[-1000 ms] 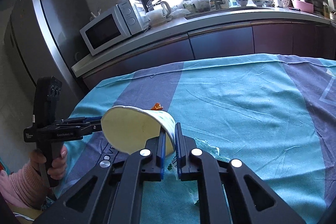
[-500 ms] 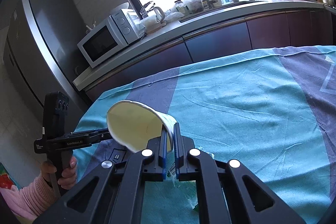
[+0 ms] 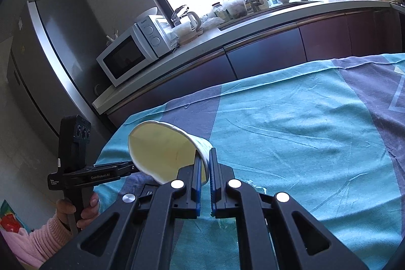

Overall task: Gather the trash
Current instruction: 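Grasp the orange peel with the left gripper while the right gripper holds the cup, then carry the orange peel and paper cup to the teal bin and release both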

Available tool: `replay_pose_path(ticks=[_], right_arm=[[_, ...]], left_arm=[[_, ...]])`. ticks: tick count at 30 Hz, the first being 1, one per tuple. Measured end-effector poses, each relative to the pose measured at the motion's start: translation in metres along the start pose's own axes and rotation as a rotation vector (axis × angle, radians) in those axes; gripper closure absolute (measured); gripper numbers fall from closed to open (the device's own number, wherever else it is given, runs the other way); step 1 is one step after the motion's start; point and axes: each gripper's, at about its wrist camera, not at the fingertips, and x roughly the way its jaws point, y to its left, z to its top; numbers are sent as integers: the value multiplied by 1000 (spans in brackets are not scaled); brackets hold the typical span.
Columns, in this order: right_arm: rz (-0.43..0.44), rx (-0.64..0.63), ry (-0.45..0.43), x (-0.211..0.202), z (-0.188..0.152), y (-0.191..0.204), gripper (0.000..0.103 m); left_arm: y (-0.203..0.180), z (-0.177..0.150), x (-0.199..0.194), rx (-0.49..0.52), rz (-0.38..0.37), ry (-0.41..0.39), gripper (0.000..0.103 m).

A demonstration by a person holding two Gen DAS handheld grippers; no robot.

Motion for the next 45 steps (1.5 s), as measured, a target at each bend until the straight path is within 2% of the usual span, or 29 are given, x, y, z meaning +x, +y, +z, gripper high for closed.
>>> replay_pose_path(ticks=[4,14,34,45], right_arm=[[8,-2,-6,-1,1,3,98],[44,-7,-16,-6,-1,15,98],[170,-53,57,20,-25,79,98],[231,-93,104,35,-36,115,98]], left_arm=[[-7,-5,-9,20,20,-24,93],[-10,-21,-51,29,12,-85,94],[29,-71,-147,-32,94,-191,94],[44,-99,-181,-80,128,-223,94]])
